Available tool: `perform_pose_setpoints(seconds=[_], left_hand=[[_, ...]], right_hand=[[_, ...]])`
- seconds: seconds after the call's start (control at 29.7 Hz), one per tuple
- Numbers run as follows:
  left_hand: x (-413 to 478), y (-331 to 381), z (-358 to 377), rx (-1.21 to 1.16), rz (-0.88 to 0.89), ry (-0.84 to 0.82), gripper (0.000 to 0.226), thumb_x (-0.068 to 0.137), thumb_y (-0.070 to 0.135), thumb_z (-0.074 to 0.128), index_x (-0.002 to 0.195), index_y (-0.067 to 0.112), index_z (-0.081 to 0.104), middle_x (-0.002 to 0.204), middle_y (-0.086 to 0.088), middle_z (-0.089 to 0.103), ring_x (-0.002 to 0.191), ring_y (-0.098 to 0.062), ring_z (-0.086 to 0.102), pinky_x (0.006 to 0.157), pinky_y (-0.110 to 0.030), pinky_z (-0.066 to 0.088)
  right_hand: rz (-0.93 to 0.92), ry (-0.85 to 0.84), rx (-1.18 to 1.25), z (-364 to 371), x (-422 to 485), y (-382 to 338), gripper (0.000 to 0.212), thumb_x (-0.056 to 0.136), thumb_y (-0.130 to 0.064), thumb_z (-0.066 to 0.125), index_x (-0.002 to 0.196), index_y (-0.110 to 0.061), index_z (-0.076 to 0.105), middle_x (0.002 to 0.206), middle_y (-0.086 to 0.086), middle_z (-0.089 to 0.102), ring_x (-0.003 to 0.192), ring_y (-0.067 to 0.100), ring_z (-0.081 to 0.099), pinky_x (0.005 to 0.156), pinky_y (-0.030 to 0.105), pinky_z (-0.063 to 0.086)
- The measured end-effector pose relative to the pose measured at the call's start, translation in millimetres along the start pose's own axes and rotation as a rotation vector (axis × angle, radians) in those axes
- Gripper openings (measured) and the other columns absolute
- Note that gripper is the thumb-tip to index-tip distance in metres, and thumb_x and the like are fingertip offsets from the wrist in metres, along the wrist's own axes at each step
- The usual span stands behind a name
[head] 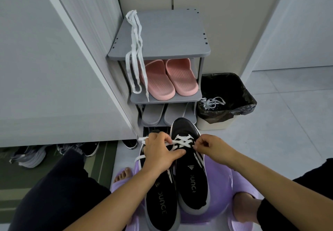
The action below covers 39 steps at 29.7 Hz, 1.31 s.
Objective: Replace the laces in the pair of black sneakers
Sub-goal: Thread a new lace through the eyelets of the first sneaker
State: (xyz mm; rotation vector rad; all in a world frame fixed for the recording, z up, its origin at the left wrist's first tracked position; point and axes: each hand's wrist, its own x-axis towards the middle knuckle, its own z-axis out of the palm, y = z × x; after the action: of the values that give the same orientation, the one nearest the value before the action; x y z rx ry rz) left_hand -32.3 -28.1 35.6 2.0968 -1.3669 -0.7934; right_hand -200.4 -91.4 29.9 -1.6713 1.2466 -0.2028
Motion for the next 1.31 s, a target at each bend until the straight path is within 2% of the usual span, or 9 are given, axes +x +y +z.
perform_pose_setpoints(seconds=[0.13,0.27,0.37,0.51,0.67,0.98,1.08,1.18,1.31], left_hand=[[-1,1,-1,0.061,0.01,-0.031,0.027,0.07,0.029,0.074,0.081,0.025,0.05,0.104,0.006,0.041,0.105,-0.014,0.04,0.095,-0.029,0.033],[1,-2,0,0.015,0.0,-0.067,0.023,0.069,0.032,0.075,0.083,0.024,0.059,0.1,0.005,0.051,0.101,-0.015,0.05,0.094,-0.032,0.041],[2,-4,-5,-0.08,-0.021,-0.147,0.031,0.073,0.036,0.075,0.095,0.017,0.062,0.095,0.007,0.059,0.092,-0.01,0.055,0.086,-0.026,0.044],[8,-4,-9,-0.121,-0.06,-0.212,0.014,0.085,0.032,0.064,0.089,0.019,0.06,0.078,0.011,0.053,0.075,-0.007,0.051,0.071,-0.02,0.04],[16,-1,-7,-0.136,-0.085,-0.257,0.013,0.088,0.026,0.063,0.08,0.017,0.057,0.068,0.009,0.046,0.06,-0.003,0.041,0.056,-0.017,0.031],[24,-12,-23,-0.157,-0.134,-0.327,0.01,0.083,0.018,0.069,0.076,0.013,0.063,0.068,0.007,0.055,0.061,-0.004,0.047,0.058,-0.013,0.037],[19,-11,-18,-0.133,-0.096,-0.306,0.009,0.085,0.021,0.067,0.081,0.013,0.066,0.068,0.007,0.056,0.063,-0.005,0.049,0.062,-0.013,0.039],[16,-8,-11,-0.181,-0.113,-0.268,0.013,0.084,0.023,0.067,0.081,0.011,0.066,0.068,0.006,0.055,0.064,-0.006,0.049,0.062,-0.015,0.038],[14,-9,-11,-0.223,-0.129,-0.259,0.01,0.083,0.016,0.069,0.074,0.016,0.064,0.067,0.006,0.054,0.061,-0.003,0.047,0.06,-0.011,0.037]], right_hand=[[-0.188,0.182,-0.614,-10,-2,2,0.011,0.093,-0.021,0.048,0.095,-0.015,0.056,0.094,-0.005,0.047,0.096,0.016,0.048,0.074,0.018,0.036],[0.174,0.078,-1.036,-44,-3,25,0.028,0.09,-0.018,0.046,0.117,-0.011,0.051,0.121,0.007,0.049,0.114,0.024,0.049,0.088,0.032,0.044],[0.039,0.032,-0.694,-29,-1,24,0.03,0.088,-0.018,0.051,0.118,-0.013,0.048,0.12,0.003,0.042,0.105,0.023,0.053,0.087,0.028,0.041],[-0.067,0.044,-0.275,-2,2,3,0.013,0.09,-0.028,0.057,0.098,-0.018,0.055,0.102,-0.004,0.042,0.078,0.01,0.05,0.077,0.021,0.036],[-0.014,-0.031,-0.146,-3,8,-6,0.021,0.088,-0.03,0.062,0.071,-0.02,0.052,0.077,-0.002,0.053,0.068,0.01,0.046,0.061,0.02,0.036],[0.333,-0.076,-0.153,-70,-6,9,0.013,0.086,-0.01,0.052,0.074,-0.009,0.051,0.071,0.003,0.06,0.061,0.013,0.043,0.055,0.022,0.033],[0.281,-0.142,-0.037,-46,-4,6,0.009,0.088,-0.018,0.056,0.081,-0.012,0.055,0.075,0.0,0.061,0.06,0.012,0.044,0.055,0.021,0.033],[0.221,-0.134,-0.003,-18,4,1,0.029,0.085,-0.041,0.062,0.075,-0.015,0.056,0.069,-0.003,0.062,0.058,0.008,0.049,0.058,0.018,0.038],[0.184,-0.166,0.026,-27,4,0,0.022,0.083,-0.027,0.069,0.067,-0.016,0.059,0.062,-0.007,0.06,0.055,0.0,0.05,0.053,0.009,0.037]])
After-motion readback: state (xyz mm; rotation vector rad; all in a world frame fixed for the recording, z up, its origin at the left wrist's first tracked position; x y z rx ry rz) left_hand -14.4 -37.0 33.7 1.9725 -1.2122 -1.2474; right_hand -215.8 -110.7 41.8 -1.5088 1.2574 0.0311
